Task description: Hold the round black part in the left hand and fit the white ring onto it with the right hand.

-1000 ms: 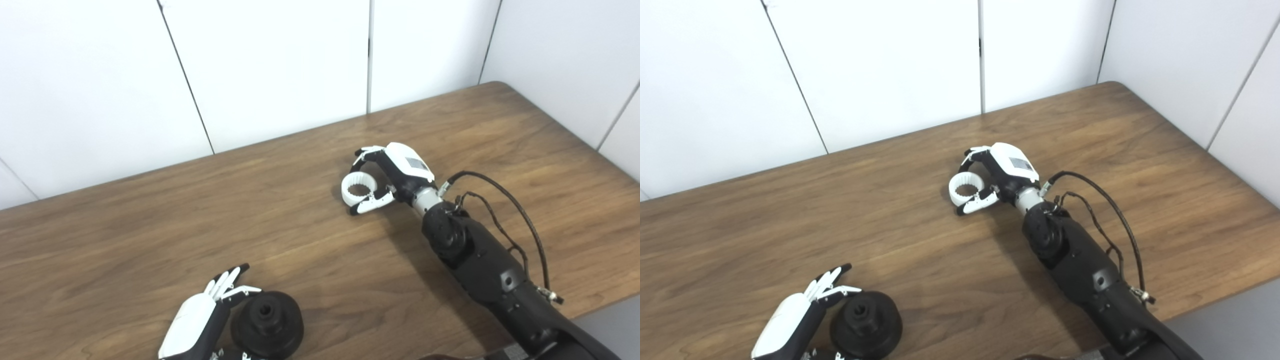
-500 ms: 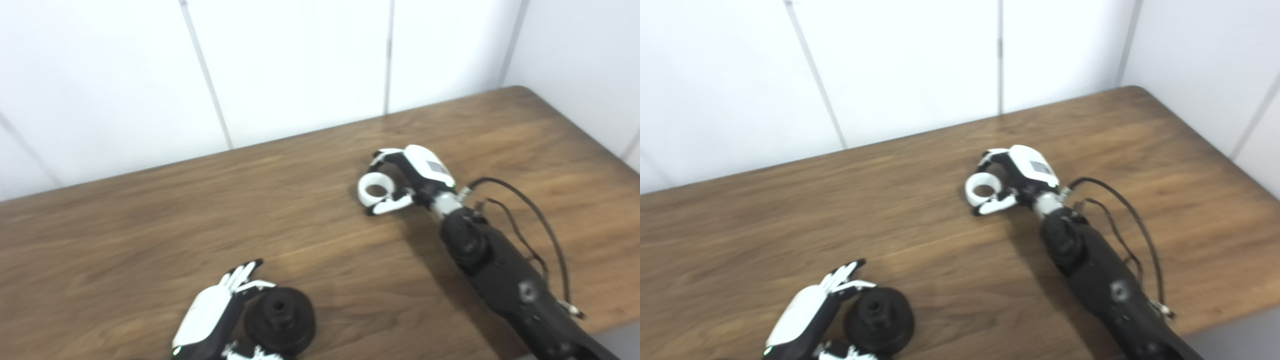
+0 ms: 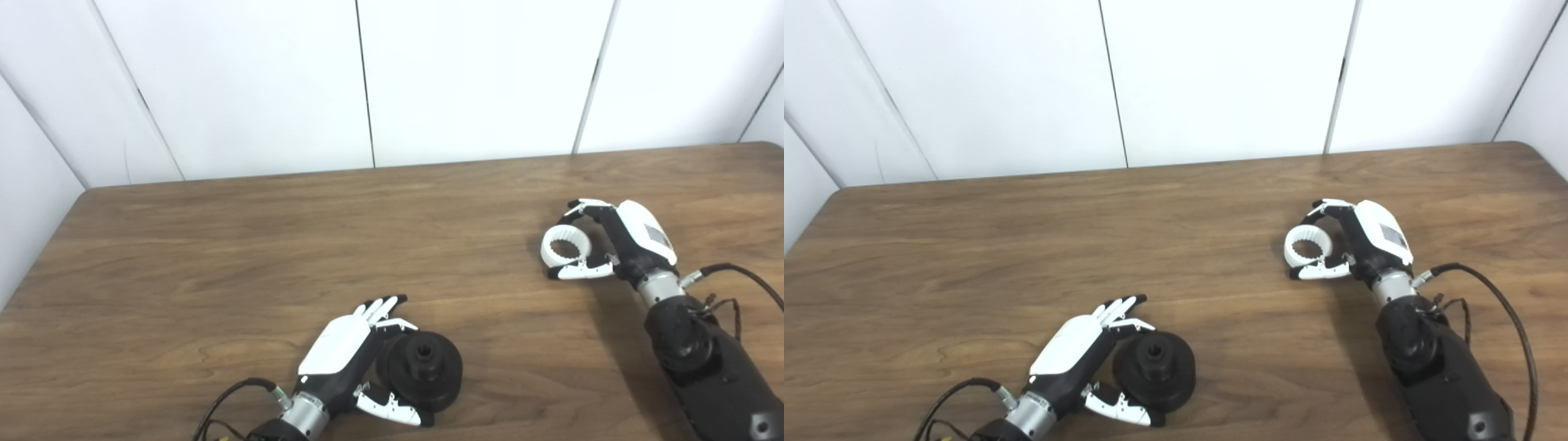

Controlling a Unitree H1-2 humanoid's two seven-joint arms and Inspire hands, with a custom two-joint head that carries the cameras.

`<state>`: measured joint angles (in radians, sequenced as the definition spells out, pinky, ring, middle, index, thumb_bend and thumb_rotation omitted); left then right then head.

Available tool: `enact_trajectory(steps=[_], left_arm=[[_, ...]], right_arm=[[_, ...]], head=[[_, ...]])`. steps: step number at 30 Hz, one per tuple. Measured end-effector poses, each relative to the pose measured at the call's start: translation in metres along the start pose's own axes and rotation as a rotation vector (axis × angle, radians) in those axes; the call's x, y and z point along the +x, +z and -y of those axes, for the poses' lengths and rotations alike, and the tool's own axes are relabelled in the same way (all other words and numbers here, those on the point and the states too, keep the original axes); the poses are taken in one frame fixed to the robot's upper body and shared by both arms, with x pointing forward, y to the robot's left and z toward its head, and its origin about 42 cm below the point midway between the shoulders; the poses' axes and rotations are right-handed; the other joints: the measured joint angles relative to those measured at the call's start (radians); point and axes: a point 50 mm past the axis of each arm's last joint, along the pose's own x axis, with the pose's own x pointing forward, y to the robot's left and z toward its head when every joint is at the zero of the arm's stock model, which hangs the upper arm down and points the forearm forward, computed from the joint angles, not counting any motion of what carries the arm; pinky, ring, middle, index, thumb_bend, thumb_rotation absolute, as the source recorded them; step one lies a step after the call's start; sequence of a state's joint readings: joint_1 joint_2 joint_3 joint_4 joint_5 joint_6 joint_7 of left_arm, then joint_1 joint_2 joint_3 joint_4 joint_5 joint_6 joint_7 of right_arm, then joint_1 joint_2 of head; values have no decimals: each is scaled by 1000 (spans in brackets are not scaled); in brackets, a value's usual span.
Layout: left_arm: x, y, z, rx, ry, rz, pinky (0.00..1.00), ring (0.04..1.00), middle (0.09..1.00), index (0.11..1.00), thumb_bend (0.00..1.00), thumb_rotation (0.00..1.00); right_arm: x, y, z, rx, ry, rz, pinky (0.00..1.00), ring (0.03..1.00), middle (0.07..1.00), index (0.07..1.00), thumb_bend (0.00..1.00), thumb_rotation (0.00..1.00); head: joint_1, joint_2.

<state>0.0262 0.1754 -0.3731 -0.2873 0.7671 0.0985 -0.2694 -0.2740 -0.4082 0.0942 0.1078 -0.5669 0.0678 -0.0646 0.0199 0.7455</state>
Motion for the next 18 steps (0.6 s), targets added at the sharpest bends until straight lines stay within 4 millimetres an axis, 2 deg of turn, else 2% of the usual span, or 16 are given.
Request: enact_trajectory(steps=[13, 18], left_arm=[[3, -2, 2, 1, 12, 4, 1000, 1000, 988, 670, 1000, 351], [3, -2, 2, 2, 12, 6, 1000, 1000, 989, 671, 1000, 362]], right_arm=[[-10, 57, 25, 76, -106, 187, 774, 868, 812, 484, 519, 139], [-18, 73, 31, 105, -110, 242, 744, 857, 802, 483, 518, 140]], head=[[-3, 9], [-3, 11]])
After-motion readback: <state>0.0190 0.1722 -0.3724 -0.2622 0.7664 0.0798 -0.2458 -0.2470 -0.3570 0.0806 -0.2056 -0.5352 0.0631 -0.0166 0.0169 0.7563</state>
